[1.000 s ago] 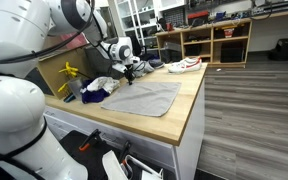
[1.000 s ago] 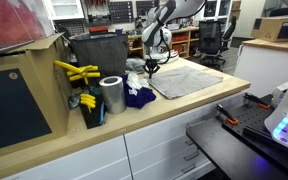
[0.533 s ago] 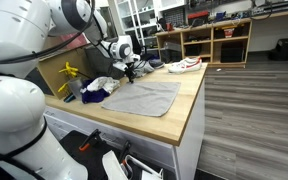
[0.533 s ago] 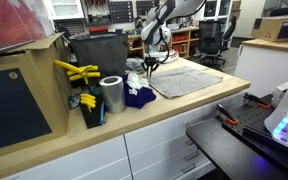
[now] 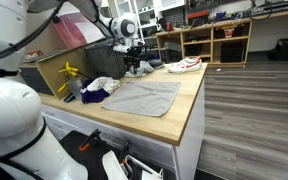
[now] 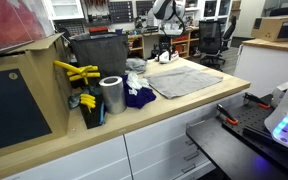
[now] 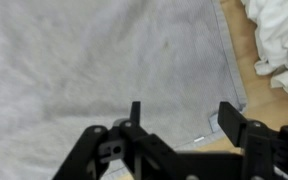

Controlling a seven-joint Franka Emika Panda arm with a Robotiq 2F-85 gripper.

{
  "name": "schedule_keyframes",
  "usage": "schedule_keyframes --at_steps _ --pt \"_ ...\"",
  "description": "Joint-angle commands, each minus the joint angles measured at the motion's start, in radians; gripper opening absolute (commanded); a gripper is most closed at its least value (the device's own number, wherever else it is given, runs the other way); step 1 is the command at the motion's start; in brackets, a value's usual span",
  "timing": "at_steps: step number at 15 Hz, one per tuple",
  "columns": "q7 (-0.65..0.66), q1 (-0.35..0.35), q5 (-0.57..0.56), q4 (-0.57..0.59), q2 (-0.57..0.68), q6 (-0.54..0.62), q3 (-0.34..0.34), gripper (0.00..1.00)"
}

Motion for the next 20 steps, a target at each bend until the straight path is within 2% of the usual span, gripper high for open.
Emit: schedule_keyframes --at_steps 1,4,10,17,20 --pt "-0.060 -0.047 -0.038 -0.118 -0.191 -0.198 -0.013 1.00" --pt "-0.097 -0.067 -0.093 -0.140 -0.280 -0.325 -0.020 1.00" --pt "-0.131 -0.067 -0.189 -0.244 -0.432 -0.376 -0.014 1.00" --pt "-0.109 -0.059 -0.303 -0.449 -0.689 -0.286 0.016 1.00" --pt "-0.109 -0.067 -0.298 -0.541 -0.805 -0.219 0.025 1.00"
